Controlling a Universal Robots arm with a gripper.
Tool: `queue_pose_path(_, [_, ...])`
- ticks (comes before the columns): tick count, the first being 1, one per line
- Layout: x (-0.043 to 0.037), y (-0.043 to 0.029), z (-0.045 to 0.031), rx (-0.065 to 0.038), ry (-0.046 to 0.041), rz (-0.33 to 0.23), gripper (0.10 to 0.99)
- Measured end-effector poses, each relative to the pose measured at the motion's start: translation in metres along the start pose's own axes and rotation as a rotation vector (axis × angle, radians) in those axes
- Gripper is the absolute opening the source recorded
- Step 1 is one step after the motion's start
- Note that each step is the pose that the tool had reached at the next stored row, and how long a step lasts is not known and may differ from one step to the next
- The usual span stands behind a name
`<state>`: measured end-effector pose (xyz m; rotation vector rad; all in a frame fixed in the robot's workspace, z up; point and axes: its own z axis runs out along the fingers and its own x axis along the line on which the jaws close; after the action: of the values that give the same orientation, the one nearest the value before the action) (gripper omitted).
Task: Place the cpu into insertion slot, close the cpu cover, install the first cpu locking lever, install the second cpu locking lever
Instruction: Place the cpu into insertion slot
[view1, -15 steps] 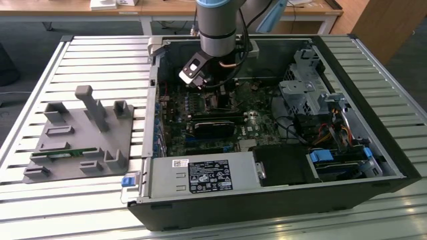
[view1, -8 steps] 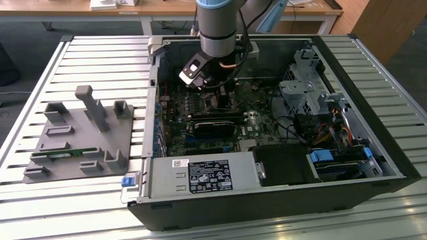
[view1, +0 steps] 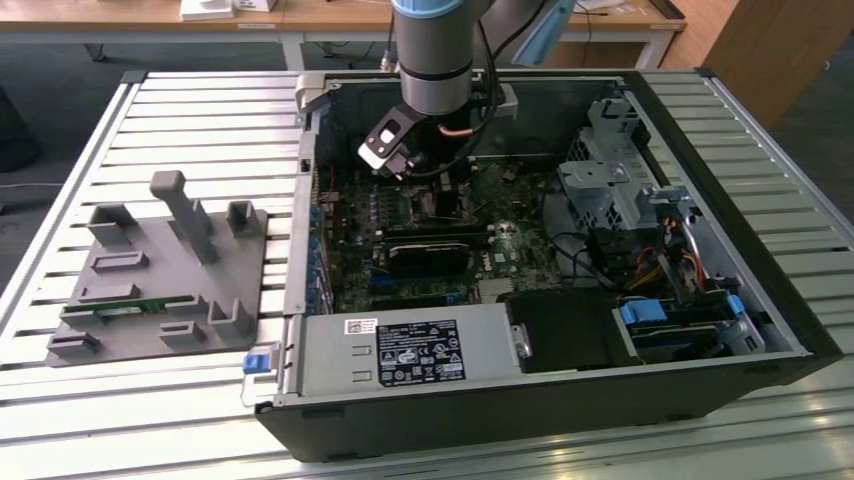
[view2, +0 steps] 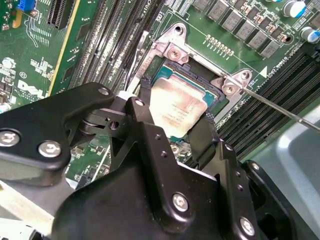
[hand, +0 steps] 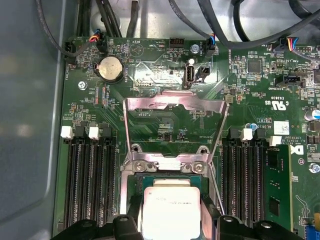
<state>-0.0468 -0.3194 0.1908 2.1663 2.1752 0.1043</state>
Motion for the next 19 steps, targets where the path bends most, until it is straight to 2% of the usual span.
queue_pose_path(5, [0.0003,0.0001,0.0009,-0.001,0.0018,0.000,0.553])
queue_pose_path(6, [0.0004,0.0001,0.0010,-0.001,0.0018,0.000,0.612])
queue_pose_path(19, [0.0007,0.0001,-0.0014,0.000,0.0011,0.002,0.612])
